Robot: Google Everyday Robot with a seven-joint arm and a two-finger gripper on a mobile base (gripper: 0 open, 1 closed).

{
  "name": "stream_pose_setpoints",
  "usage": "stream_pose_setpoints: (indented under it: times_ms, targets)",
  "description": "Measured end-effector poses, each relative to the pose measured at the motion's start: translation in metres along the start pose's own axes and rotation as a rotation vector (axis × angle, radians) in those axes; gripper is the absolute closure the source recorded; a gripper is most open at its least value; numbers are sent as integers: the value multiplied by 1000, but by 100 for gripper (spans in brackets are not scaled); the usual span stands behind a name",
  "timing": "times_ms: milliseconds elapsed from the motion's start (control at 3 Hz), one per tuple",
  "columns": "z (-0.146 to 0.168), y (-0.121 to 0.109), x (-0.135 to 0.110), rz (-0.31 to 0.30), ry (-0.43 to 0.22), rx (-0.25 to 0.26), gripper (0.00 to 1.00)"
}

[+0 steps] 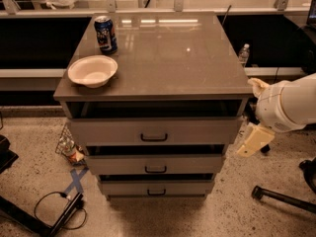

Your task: Open top drawer

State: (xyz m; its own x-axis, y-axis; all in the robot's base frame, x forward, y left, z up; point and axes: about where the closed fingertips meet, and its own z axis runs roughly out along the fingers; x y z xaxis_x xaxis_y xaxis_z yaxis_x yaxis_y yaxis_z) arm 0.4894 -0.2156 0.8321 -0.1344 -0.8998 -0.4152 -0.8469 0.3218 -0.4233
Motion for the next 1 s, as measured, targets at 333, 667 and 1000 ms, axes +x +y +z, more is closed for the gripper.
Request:
stream_pose_setpoints:
  times_ms: [333,667,1000]
  targets:
    - [8,7,-6,-20,32,-25,0]
    - [42,35,-22,-86,89,-94,0]
    - [74,54,-27,-126,121,-153,0]
